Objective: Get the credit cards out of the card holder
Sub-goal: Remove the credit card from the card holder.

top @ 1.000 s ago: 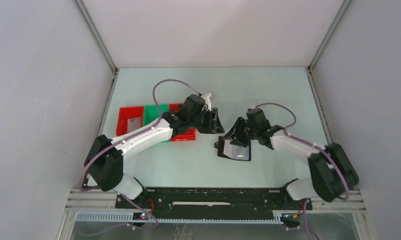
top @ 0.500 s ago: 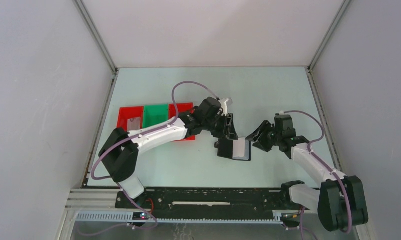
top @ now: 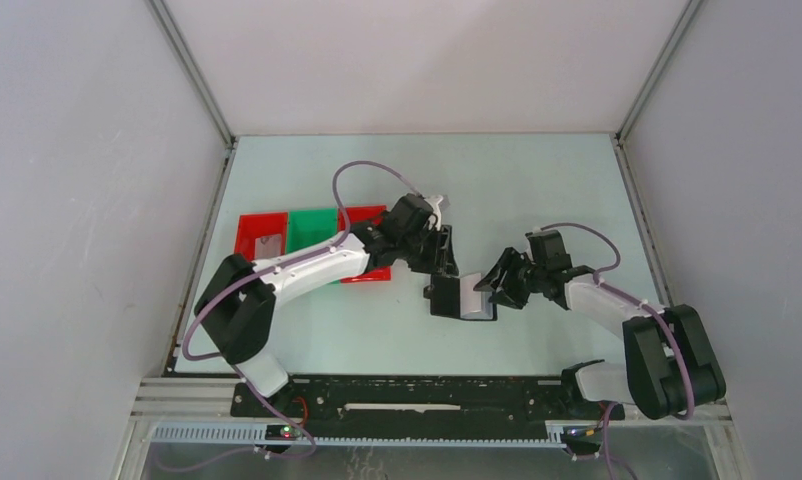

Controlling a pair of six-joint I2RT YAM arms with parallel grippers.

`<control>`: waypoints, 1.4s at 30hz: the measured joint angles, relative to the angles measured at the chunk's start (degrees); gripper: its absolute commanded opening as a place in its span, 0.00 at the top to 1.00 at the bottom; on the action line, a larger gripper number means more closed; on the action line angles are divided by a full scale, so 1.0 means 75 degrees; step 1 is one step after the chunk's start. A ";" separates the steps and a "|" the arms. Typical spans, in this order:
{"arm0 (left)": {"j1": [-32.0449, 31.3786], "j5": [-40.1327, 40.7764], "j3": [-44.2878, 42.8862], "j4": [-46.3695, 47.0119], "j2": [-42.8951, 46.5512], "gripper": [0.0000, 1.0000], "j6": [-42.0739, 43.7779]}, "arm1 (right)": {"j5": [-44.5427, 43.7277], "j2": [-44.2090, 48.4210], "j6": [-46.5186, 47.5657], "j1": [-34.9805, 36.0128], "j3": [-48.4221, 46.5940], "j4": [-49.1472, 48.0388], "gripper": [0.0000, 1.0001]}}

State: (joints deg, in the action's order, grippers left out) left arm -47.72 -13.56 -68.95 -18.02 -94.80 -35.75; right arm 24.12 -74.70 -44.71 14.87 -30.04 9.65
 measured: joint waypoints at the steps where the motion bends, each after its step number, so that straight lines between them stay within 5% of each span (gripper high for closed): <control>1: 0.0023 0.0058 0.0067 -0.0032 0.0017 0.51 0.0032 | 0.0015 -0.0017 0.0000 0.0050 0.0000 -0.0055 0.38; 24: 0.0463 0.0734 0.0985 -0.0510 0.0592 0.50 0.0527 | 0.1384 0.0050 -0.0493 0.0930 -0.0017 -0.1786 0.39; 42: 0.1067 0.1457 0.1070 -0.1355 0.2853 0.49 0.0772 | 0.1239 -0.1944 -0.0714 0.2177 -0.1856 -0.2215 0.32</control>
State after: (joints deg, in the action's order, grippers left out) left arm -39.72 -2.63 -60.93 -28.18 -73.41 -29.95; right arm 33.41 -89.27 -50.06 31.20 -43.97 -6.96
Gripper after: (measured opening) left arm 0.505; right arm 0.675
